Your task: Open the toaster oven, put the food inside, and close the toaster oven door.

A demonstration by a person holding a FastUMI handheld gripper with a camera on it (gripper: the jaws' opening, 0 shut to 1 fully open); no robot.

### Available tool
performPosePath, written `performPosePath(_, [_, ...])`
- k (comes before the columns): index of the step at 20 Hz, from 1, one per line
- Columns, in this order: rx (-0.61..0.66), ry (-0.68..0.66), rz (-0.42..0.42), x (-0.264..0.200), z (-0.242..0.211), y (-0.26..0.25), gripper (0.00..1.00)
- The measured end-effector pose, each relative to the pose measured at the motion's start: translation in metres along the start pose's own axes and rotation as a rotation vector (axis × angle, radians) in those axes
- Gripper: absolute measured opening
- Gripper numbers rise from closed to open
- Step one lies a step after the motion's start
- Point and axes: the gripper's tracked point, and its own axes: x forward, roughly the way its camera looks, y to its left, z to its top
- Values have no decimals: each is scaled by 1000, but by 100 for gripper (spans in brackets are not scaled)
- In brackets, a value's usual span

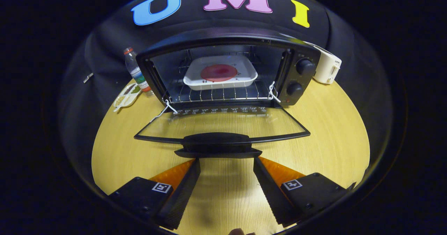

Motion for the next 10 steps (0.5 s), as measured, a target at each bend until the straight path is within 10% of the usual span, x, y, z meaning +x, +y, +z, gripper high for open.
performPosePath(10, [33, -221, 11, -66, 87, -10, 100])
